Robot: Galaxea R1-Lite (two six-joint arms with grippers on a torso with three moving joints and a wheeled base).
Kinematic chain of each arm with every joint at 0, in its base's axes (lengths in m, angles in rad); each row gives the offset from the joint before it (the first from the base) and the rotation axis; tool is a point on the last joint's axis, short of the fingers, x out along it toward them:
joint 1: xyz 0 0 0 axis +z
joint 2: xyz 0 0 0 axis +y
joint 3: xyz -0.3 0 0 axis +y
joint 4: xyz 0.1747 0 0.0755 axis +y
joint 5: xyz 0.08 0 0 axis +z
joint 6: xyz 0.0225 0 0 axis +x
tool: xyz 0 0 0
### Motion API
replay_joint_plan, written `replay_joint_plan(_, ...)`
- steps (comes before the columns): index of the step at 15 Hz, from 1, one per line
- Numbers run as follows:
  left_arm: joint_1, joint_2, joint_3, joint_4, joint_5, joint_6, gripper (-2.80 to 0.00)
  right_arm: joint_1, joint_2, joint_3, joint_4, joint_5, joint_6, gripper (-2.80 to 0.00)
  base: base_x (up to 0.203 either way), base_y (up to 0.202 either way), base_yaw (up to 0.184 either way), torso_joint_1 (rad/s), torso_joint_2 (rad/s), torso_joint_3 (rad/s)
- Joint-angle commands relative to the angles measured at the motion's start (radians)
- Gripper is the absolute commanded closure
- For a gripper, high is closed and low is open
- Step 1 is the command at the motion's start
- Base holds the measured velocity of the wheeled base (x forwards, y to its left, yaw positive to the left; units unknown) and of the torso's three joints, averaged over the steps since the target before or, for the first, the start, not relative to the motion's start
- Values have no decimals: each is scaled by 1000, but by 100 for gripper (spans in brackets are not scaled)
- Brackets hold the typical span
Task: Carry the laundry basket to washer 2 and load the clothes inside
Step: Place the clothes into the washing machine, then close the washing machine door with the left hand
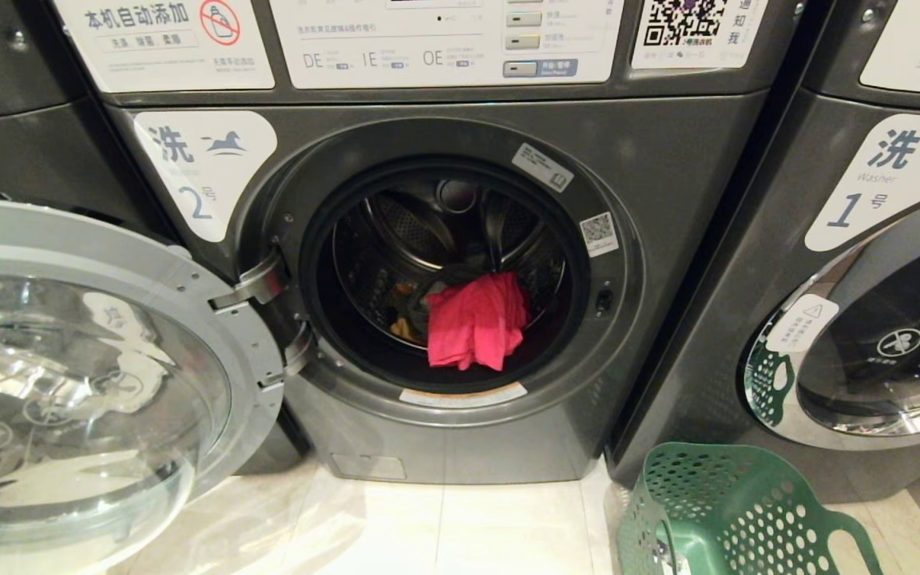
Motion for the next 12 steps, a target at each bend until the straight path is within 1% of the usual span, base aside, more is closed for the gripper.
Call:
replay_joint_plan(1,0,0,0,2,0,1,0,0,3,0,0,0,0,0,0,0,0,0,0,0)
replay_joint_plan(10,0,0,0,-1,1,0,0,0,3,0,0,0,1,0,0,0,0,0,0,0)
replay_joint_plan(12,0,0,0,-1,1,0,0,0,3,0,0,0,1,0,3,121,-1,3,0,1)
